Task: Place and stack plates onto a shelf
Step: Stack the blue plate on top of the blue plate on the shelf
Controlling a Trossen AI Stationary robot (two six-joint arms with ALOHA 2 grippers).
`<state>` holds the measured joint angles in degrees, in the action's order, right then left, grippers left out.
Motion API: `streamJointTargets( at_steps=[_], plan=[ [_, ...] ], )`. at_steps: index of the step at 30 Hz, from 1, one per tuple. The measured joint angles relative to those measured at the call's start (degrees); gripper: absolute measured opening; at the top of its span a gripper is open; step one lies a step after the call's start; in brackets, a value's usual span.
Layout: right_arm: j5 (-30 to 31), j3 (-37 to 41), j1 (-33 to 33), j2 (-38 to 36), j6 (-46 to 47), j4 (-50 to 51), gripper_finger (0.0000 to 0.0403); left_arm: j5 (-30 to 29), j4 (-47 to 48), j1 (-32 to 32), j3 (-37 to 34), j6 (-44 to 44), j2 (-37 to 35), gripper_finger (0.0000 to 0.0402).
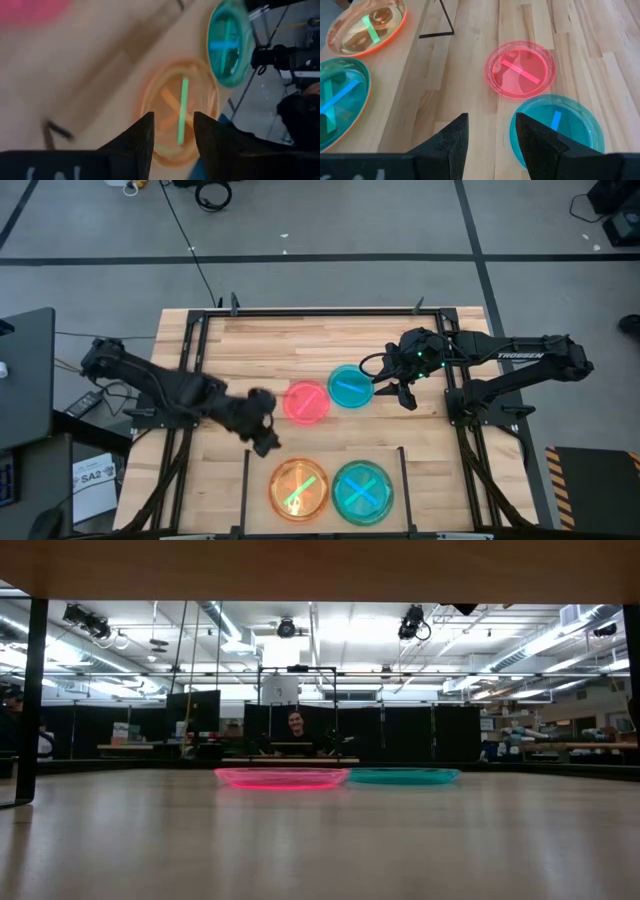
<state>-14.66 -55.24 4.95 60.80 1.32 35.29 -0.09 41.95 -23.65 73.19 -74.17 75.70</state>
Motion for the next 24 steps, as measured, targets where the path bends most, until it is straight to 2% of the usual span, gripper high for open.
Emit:
streamJointTargets(
  at_steps=[5, 10, 14, 18, 24],
  plan=[
    [1.0, 0.0, 0.0, 0.0, 1.9, 0.0, 0.017, 0.3, 0.1, 8.2, 0.0, 15.7, -2.0, 0.0144],
    [10.0, 0.0, 0.8, 0.0, 7.2, 0.1, 0.017, 6.4, 0.3, 18.0, 0.0, 32.0, -2.0, 0.0144],
    [10.3, 0.0, 3.5, 0.0, 10.2, 1.6, 0.017, 9.6, 0.3, 24.9, -0.1, 43.6, -1.4, 0.0144],
    [10.2, 0.0, 7.1, 0.0, 13.4, 3.7, 0.017, 12.0, 0.2, 30.8, -0.6, 50.4, -1.5, 0.0144],
    [8.4, 3.7, 12.8, 0.0, 15.3, 2.6, 0.017, 12.3, 0.0, 34.7, -0.6, 56.8, -1.5, 0.0144]
  ],
)
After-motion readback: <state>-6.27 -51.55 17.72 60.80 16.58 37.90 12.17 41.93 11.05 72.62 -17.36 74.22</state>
